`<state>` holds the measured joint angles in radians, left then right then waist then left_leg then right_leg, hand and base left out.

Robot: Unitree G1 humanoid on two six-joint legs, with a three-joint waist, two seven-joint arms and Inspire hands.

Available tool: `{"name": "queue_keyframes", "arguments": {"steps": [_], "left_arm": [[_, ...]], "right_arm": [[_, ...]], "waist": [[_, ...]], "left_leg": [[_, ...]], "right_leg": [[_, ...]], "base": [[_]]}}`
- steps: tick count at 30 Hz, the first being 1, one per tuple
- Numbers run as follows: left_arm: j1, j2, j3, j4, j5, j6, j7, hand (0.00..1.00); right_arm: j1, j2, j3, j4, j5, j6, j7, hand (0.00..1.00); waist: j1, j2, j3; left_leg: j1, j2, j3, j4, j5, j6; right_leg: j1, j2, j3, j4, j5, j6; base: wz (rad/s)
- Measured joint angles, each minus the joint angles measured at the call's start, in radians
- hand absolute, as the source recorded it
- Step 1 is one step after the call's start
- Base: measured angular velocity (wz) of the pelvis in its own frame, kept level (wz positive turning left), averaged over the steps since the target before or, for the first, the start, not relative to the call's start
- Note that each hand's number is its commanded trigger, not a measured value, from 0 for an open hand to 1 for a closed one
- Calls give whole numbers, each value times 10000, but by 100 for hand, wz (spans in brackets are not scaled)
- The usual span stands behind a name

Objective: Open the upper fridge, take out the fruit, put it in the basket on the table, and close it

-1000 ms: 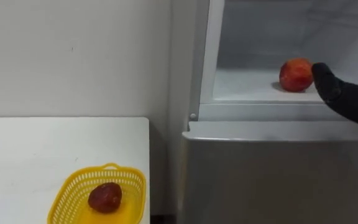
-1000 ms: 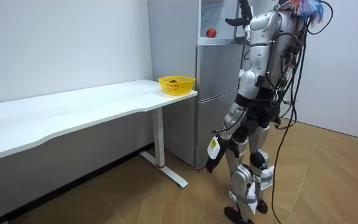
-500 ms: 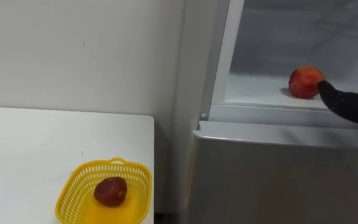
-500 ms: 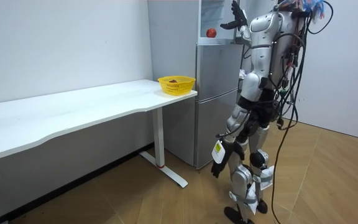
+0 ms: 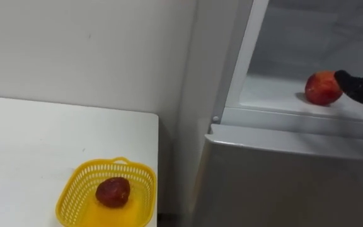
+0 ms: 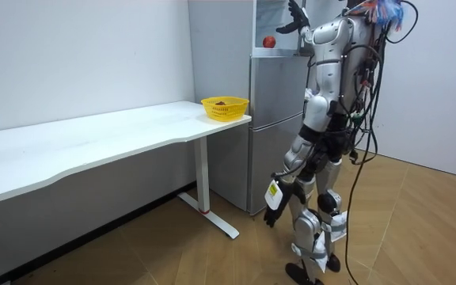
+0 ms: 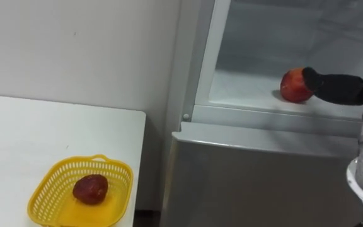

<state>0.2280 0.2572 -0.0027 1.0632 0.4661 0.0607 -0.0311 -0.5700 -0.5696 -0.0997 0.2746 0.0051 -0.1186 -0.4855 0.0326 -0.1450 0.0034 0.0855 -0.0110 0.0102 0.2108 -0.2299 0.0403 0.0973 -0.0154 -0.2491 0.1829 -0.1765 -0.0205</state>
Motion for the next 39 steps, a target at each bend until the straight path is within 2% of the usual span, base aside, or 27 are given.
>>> {"name": "queue_keyframes", "arguments": {"steps": [5, 13, 19, 24, 26, 31, 34, 39], "left_arm": [[125, -7, -6, -293, 0, 40, 8, 0], [350, -8, -4, -538, 67, 39, 1, 0], [349, -2, 13, -523, 82, 43, -10, 0], [347, 10, 43, -523, 72, 46, -78, 0], [308, 10, 69, -524, 68, 46, -206, 0], [342, 10, 134, -523, 69, 57, -248, 0], [386, 7, 197, -523, 5, 72, -270, 0], [525, -6, 207, -523, -17, 84, -244, 0]], "right_arm": [[-98, -257, 21, 412, 83, 131, 462, 0], [-198, -261, 129, 1078, 222, 230, 883, 0], [-199, -262, 353, 1390, 1164, 259, 1293, 0], [-198, -286, 552, 1477, 2047, 335, 1624, 0], [-198, -471, 789, 1526, 2464, 335, 1734, 0], [-200, -651, 1022, 1762, 2647, 335, 2004, 0], [-201, -660, 1022, 2037, 2638, 337, 2073, 0], [-695, -688, 1071, 2721, 2731, 335, 2201, 0]], "waist": [[16, 49, 2], [28, 13, -26], [67, -121, -79], [202, -233, -53], [290, -254, -41], [514, -211, -6], [522, -182, -6], [516, -31, -17]], "left_leg": [[-58, 0, -165, 18, 3, -7], [-66, -7, -168, 51, 8, -14], [-67, -6, -174, 48, 9, -14], [-66, -5, -168, 33, 8, -14], [-72, -5, -178, 31, 8, -14], [-101, -5, -234, 22, 7, -14], [-183, -10, -340, 66, 7, -15], [-208, -14, -380, 145, 9, -16]], "right_leg": [[0, 13, -31, 18, 0, 0], [56, 8, -40, 26, 0, 0], [55, 4, -55, 27, 0, -1], [49, 3, -122, 24, 0, -1], [53, -15, -284, 23, 0, -1], [40, -11, -313, 21, 0, 0], [22, -31, -568, 16, 0, -1], [8, -69, -564, 16, 0, 0]], "base": [[8], [0], [0], [0], [0], [3], [13], [4]]}}
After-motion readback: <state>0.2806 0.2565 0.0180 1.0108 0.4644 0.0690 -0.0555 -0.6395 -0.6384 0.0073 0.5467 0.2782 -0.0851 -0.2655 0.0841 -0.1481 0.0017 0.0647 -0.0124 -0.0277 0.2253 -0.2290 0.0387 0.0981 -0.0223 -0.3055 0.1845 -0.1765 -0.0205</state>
